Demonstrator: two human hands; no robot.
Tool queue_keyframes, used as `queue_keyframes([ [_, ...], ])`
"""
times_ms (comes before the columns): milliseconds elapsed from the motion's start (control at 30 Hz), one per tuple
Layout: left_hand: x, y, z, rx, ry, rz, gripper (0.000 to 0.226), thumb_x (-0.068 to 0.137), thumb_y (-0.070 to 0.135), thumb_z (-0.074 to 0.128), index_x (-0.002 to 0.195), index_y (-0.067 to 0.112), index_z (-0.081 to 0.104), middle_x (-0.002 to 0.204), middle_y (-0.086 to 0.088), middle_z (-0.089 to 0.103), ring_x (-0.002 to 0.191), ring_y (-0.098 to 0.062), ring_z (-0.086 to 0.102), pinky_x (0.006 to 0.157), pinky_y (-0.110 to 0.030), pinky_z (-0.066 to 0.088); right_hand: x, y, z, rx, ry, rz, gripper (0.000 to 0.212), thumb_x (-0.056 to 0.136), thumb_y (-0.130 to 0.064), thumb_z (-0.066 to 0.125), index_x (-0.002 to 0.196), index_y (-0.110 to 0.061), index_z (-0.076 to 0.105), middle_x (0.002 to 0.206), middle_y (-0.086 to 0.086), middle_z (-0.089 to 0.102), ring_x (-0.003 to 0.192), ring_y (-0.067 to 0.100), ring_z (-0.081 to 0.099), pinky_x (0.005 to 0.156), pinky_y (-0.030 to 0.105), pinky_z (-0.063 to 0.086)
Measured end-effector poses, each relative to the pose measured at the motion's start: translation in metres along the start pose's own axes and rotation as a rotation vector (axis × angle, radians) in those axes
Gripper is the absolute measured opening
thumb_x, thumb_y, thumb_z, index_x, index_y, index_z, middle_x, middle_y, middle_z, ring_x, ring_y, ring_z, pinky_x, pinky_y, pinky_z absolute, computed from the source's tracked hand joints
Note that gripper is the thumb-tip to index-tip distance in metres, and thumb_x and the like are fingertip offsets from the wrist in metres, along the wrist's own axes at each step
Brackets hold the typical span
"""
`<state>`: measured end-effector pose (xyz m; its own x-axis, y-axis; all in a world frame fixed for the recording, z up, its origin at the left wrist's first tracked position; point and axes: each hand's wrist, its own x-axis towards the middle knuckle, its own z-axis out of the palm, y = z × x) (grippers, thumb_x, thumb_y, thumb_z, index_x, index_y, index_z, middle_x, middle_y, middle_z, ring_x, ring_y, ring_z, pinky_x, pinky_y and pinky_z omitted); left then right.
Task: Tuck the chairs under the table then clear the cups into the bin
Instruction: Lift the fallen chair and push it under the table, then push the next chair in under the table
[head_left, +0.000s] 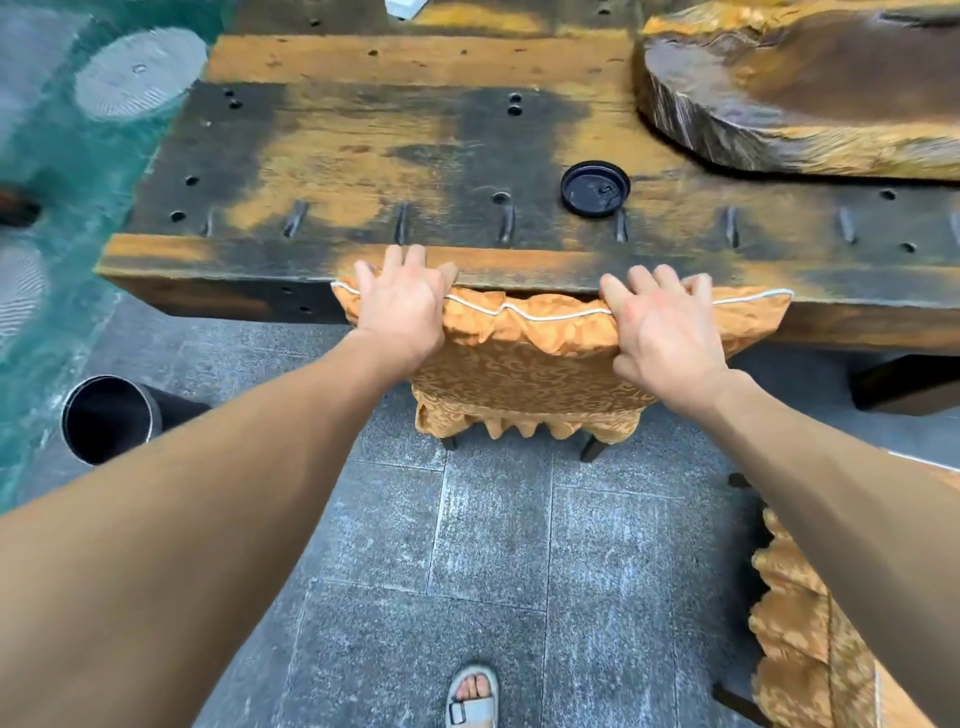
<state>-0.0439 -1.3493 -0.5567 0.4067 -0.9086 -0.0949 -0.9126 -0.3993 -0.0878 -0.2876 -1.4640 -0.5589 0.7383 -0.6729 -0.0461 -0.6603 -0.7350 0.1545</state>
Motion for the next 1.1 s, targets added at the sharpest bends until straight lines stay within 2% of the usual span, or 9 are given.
queue_keyframes([
  [433,-0.003,0.003,0.006,-0.02,0.012,-0.06,0.046,0.07,-0.007,0.056,0.109,0.018,0.053,0.115,-0.015,0.048,0.115,-0.043,0.043,0.1,-0.062,0.03,0.001,-0.002,0.004,0.069,-0.024,0.061,0.056,0.06,-0.013,0.072,0.109,-0.019,0.044,0.1,0.009,0.051,0.098,0.035,0.048,0.082,0.048,0.034],
  [533,-0.006,0.005,0.006,-0.022,-0.014,-0.06,0.048,0.07,0.001,0.064,0.113,0.017,0.048,0.12,-0.014,0.049,0.12,-0.043,0.041,0.105,-0.068,0.027,-0.001,-0.008,0.0,0.102,-0.077,0.148,0.063,0.065,-0.01,0.074,0.119,-0.018,0.042,0.117,0.014,0.052,0.117,0.039,0.044,0.099,0.057,0.034],
  [600,-0.01,0.003,0.004,-0.031,-0.063,-0.048,0.054,0.073,0.015,0.071,0.12,0.017,0.044,0.126,-0.014,0.049,0.126,-0.042,0.039,0.109,-0.071,0.022,-0.006,-0.014,-0.006,0.127,-0.149,0.215,0.072,0.074,-0.013,0.075,0.135,-0.017,0.037,0.136,0.015,0.047,0.136,0.041,0.035,0.117,0.066,0.02],
  [667,-0.016,0.004,-0.002,-0.02,-0.143,-0.023,0.07,0.081,0.041,0.071,0.137,0.019,0.036,0.14,-0.014,0.042,0.138,-0.042,0.031,0.114,-0.073,0.014,-0.018,-0.015,-0.012,0.134,-0.216,0.235,0.079,0.084,-0.018,0.07,0.149,-0.019,0.025,0.154,0.012,0.034,0.151,0.038,0.018,0.121,0.069,0.008],
  [733,-0.025,0.007,-0.009,-0.016,-0.218,-0.005,0.085,0.084,0.061,0.062,0.151,0.022,0.025,0.157,-0.014,0.028,0.15,-0.041,0.015,0.117,-0.072,0.008,-0.034,-0.01,-0.02,0.129,-0.288,0.203,0.09,0.092,-0.022,0.064,0.16,-0.023,0.005,0.169,0.006,0.011,0.158,0.033,-0.002,0.122,0.068,0.006],
  [800,-0.036,0.015,-0.02,-0.078,-0.258,0.031,0.095,0.084,0.061,0.061,0.158,0.025,0.014,0.167,-0.01,0.013,0.154,-0.041,0.001,0.118,-0.071,0.007,-0.051,-0.003,-0.032,0.148,-0.347,0.186,0.099,0.095,-0.023,0.062,0.162,-0.027,-0.011,0.172,0.002,-0.007,0.158,0.031,-0.01,0.124,0.065,0.01],
  [900,-0.054,0.036,-0.042,-0.147,-0.358,0.122,0.099,0.085,0.055,0.065,0.161,0.034,0.004,0.17,-0.009,0.002,0.154,-0.043,-0.001,0.119,-0.068,0.013,-0.071,0.01,-0.057,0.237,-0.447,0.187,0.099,0.096,-0.024,0.062,0.161,-0.034,-0.011,0.172,-0.003,-0.011,0.159,0.029,-0.008,0.123,0.064,0.017],
  [1000,-0.073,0.066,-0.073,-0.164,-0.37,0.164,0.096,0.087,0.051,0.067,0.159,0.043,0.004,0.17,-0.004,0.007,0.154,-0.036,0.01,0.115,-0.068,0.018,-0.102,0.024,-0.082,0.238,-0.424,0.206,0.097,0.097,-0.026,0.061,0.161,-0.037,-0.011,0.172,-0.003,-0.007,0.159,0.028,-0.005,0.12,0.067,0.019],
  [1100,-0.098,0.105,-0.11,-0.235,-0.252,0.136,0.093,0.087,0.05,0.067,0.16,0.038,0.011,0.167,-0.005,0.019,0.151,-0.035,0.021,0.112,-0.068,0.024,-0.144,0.047,-0.106,0.22,-0.336,0.238,0.095,0.096,-0.027,0.061,0.161,-0.037,-0.008,0.172,-0.003,-0.002,0.159,0.026,-0.001,0.118,0.068,0.021],
])
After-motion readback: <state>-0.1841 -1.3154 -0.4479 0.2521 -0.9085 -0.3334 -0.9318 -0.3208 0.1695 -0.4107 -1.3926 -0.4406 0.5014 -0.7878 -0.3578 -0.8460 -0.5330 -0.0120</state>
